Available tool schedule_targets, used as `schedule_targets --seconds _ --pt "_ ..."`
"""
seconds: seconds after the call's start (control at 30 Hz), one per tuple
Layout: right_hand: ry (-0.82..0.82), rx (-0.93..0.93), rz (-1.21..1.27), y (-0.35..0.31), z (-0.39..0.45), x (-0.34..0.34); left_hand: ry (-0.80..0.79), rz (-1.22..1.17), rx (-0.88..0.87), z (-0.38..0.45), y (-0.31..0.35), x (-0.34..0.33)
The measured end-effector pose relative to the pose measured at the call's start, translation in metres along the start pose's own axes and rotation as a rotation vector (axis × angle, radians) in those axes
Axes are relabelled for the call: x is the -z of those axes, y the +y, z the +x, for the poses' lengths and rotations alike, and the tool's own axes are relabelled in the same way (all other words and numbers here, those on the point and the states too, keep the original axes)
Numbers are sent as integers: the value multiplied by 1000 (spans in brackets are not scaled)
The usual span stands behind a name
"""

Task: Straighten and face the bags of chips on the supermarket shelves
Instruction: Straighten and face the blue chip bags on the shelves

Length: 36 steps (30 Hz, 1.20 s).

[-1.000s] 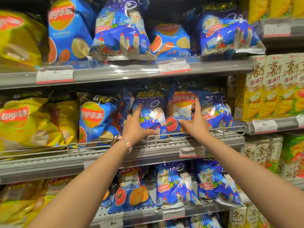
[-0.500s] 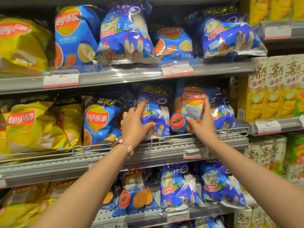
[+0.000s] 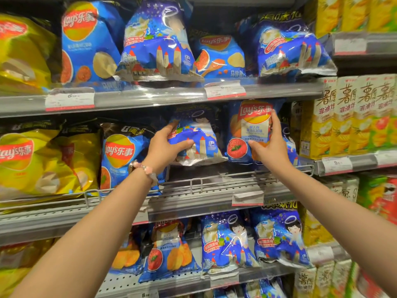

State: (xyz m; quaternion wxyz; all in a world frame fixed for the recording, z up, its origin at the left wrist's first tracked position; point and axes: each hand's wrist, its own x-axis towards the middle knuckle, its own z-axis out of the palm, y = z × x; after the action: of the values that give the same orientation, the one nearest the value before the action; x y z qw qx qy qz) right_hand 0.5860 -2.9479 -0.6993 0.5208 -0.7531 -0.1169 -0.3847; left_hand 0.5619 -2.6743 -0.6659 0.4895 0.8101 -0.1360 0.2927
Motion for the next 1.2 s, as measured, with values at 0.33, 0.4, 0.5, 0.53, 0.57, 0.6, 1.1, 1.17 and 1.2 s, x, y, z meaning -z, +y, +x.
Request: schedule_targets --seconds 0.33,0.4,0.5,0.53,0.57,0.6,1.1,1.17,1.2 --pt "-7 -27 -29 -4 2 13 -20 -1 -186 -62 -6 11" --pt "7 -47 -20 -7 3 10 -30 -2 -217 -69 -2 15" --pt "22 -87 -38 -11 7 7 -71 -48 -225 -85 -4 29" --pt "15 -98 -46 -13 9 5 -75 -45 -235 -90 -6 35" --pt "0 -107 -51 -15 9 3 -69 -26 -253 -96 -8 42" --pt "-20 -110 -54 -18 8 -1 -56 1 -278 -101 -10 48" --pt "-366 -20 104 -39 -27 -95 175 350 -527 -122 -24 64" --pt "-431 -8 95 -34 -30 -101 167 368 -512 -121 -24 61" --pt "-465 -4 80 -32 -31 -103 165 373 -510 -121 -23 60"
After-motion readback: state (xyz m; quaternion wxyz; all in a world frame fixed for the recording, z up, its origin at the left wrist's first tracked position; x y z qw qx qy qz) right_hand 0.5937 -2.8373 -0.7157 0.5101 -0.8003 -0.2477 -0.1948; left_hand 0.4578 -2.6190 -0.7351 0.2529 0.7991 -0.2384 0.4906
